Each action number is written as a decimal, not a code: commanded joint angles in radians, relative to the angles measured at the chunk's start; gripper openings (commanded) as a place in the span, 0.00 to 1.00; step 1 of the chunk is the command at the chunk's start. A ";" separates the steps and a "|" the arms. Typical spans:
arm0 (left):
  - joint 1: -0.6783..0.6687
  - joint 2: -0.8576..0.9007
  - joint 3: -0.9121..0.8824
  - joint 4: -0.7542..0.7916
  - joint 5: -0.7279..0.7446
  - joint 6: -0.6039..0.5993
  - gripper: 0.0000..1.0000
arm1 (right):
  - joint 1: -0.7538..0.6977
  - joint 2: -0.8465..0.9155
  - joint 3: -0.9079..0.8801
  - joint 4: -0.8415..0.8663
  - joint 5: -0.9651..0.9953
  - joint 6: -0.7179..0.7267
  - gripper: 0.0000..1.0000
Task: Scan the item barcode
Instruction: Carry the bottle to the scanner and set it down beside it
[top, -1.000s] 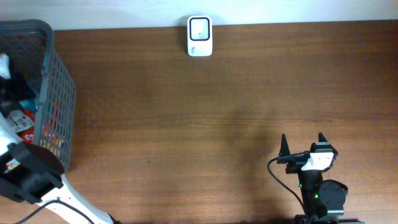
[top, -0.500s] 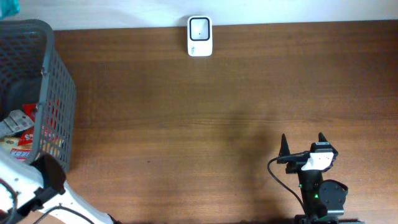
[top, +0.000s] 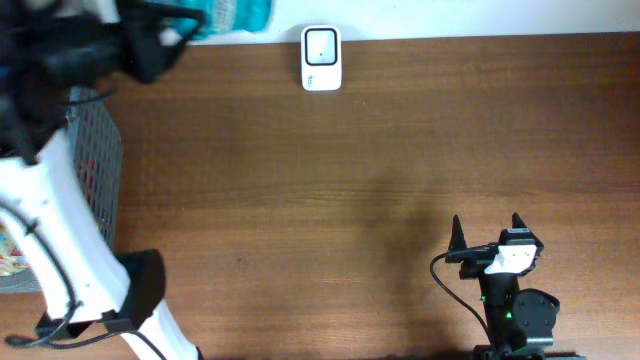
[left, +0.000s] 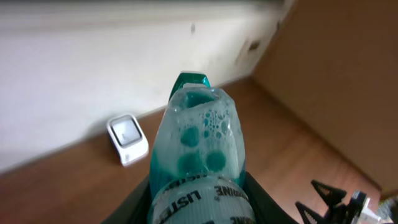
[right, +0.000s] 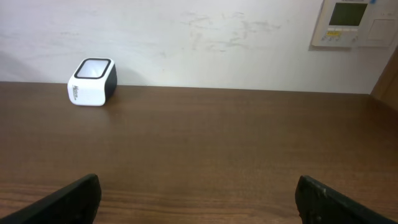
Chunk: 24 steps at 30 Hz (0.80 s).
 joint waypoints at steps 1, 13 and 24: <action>-0.185 -0.017 -0.150 0.026 -0.383 -0.009 0.15 | 0.006 -0.007 -0.008 -0.002 0.009 -0.005 0.99; -0.560 -0.017 -0.893 0.387 -0.621 -0.009 0.19 | 0.006 -0.007 -0.008 -0.002 0.009 -0.005 0.98; -0.686 -0.010 -1.099 0.702 -0.622 -0.009 0.24 | 0.006 -0.007 -0.008 -0.002 0.009 -0.005 0.98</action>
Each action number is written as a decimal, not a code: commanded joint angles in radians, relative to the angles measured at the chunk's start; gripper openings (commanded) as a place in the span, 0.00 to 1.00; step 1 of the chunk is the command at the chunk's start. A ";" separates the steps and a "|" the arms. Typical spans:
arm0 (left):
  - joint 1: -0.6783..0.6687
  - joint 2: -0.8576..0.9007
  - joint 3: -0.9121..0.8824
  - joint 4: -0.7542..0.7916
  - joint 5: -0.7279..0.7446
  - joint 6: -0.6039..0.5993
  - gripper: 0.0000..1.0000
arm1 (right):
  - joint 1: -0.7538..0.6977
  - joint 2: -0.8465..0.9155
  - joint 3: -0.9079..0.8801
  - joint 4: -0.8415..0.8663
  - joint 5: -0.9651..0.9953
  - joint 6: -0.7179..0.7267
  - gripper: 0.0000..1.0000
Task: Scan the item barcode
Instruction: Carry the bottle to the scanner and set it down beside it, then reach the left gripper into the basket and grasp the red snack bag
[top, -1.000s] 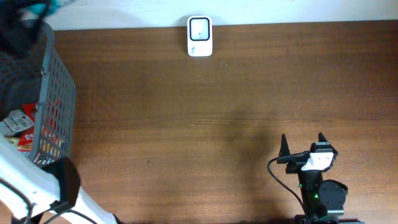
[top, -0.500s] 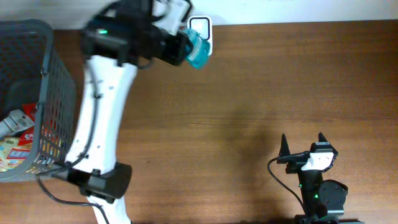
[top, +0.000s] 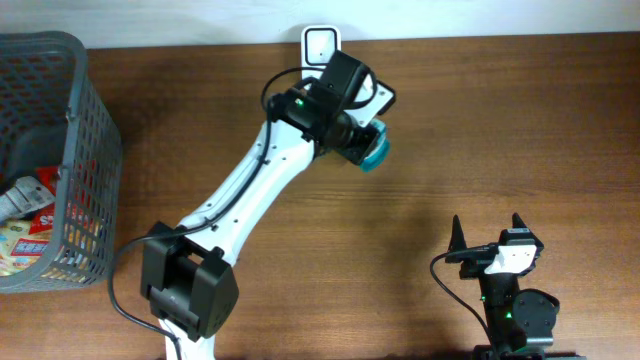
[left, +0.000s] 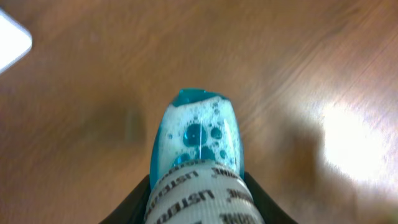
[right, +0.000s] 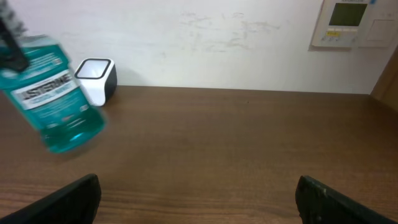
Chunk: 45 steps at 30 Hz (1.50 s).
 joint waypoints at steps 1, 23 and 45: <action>-0.014 -0.012 -0.027 0.121 0.008 -0.006 0.24 | 0.006 -0.006 -0.008 -0.002 0.009 -0.005 0.99; -0.028 0.177 -0.043 0.346 0.009 -0.006 0.72 | 0.006 -0.006 -0.008 -0.002 0.009 -0.006 0.99; 0.848 -0.319 0.172 0.069 -0.188 -0.227 0.99 | 0.006 -0.006 -0.008 -0.002 0.009 -0.005 0.98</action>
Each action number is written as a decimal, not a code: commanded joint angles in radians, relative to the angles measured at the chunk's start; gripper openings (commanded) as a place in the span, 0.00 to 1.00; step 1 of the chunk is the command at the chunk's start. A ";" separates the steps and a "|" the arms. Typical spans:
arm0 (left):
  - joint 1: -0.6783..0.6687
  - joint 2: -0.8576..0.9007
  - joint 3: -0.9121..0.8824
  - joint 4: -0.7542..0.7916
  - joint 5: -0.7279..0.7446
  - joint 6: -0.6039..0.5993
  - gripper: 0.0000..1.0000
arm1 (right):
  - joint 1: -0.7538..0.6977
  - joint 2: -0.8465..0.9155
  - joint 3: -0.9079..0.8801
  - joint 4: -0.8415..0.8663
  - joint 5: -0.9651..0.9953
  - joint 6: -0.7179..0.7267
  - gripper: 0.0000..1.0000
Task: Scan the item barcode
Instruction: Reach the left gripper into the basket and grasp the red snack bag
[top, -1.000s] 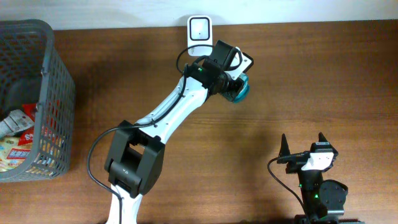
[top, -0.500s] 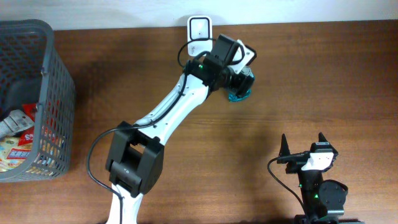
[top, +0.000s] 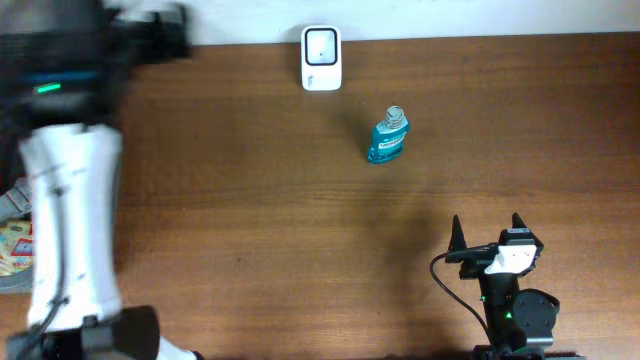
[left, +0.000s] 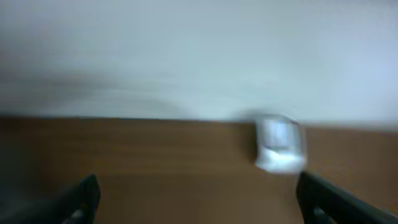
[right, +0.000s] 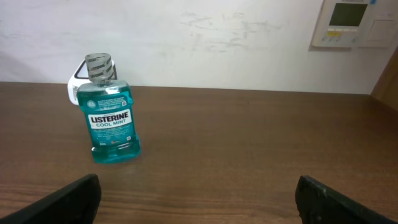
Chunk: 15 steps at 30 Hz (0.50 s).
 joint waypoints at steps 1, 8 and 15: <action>0.220 -0.039 0.010 -0.027 -0.123 -0.049 0.99 | 0.006 -0.006 -0.008 -0.002 0.009 -0.005 0.99; 0.505 0.013 0.009 -0.174 -0.278 -0.047 0.99 | 0.006 -0.006 -0.008 -0.002 0.009 -0.005 0.99; 0.537 0.187 0.008 -0.302 -0.142 0.228 1.00 | 0.006 -0.006 -0.008 -0.001 0.009 -0.005 0.99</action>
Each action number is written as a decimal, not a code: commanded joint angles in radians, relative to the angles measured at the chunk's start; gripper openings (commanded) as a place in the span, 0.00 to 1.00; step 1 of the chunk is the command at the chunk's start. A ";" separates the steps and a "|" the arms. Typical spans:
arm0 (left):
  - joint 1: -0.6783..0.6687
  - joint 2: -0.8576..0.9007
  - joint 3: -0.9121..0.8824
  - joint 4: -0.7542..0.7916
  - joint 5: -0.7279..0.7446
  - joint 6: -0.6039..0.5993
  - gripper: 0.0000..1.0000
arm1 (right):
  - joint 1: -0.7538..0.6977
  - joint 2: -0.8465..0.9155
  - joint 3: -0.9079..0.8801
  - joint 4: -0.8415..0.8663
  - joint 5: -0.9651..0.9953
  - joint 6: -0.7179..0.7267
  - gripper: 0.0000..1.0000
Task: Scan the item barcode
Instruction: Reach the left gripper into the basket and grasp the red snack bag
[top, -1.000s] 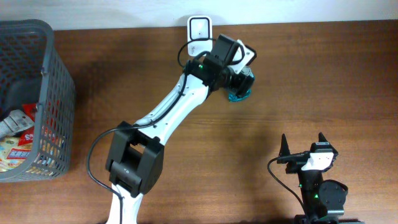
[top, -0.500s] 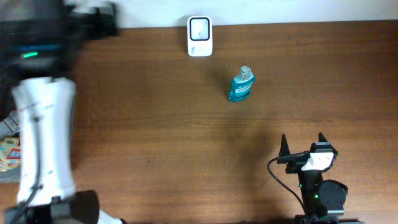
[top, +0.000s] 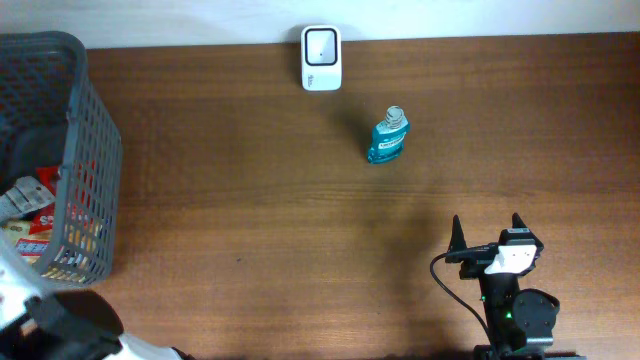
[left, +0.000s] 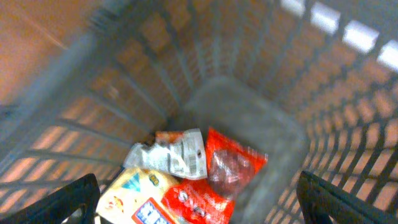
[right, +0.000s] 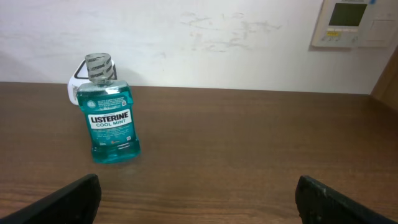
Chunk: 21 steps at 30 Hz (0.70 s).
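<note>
A teal mouthwash bottle (top: 388, 136) stands upright on the brown table, below and to the right of the white barcode scanner (top: 321, 45). In the right wrist view the bottle (right: 109, 121) shows its label and hides most of the scanner (right: 75, 88). My left gripper (left: 196, 194) is open and empty, looking down into a grey basket onto snack packets (left: 186, 177). Far from the bottle, at the table's front right, my right gripper (top: 487, 236) rests open with nothing between its fingers.
The grey wire basket (top: 97, 150) stands at the table's left edge with several packets inside. A white wall runs behind the scanner, with a thermostat panel (right: 349, 22) at its right. Part of my left arm (top: 45, 320) shows at the bottom left corner.
My left wrist faced the back wall and the scanner; now it looks down into the basket. The arm has left the overhead view's upper left. Bottle and right arm have not moved.
My left gripper first held the mouthwash bottle up near the back wall, left of the scanner. Then it held the bottle over the table, right of the scanner. Later the bottle stood alone on the table and the gripper was empty; now that gripper is over the basket.
</note>
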 joint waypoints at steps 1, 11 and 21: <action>0.001 0.109 0.006 -0.061 0.059 0.180 1.00 | 0.006 -0.006 -0.008 -0.002 0.009 -0.006 0.99; 0.003 0.368 0.005 -0.251 0.056 0.288 0.93 | 0.006 -0.006 -0.008 -0.001 0.009 -0.006 0.99; 0.003 0.495 0.005 -0.209 0.063 0.289 0.84 | 0.006 -0.006 -0.008 -0.002 0.009 -0.006 0.99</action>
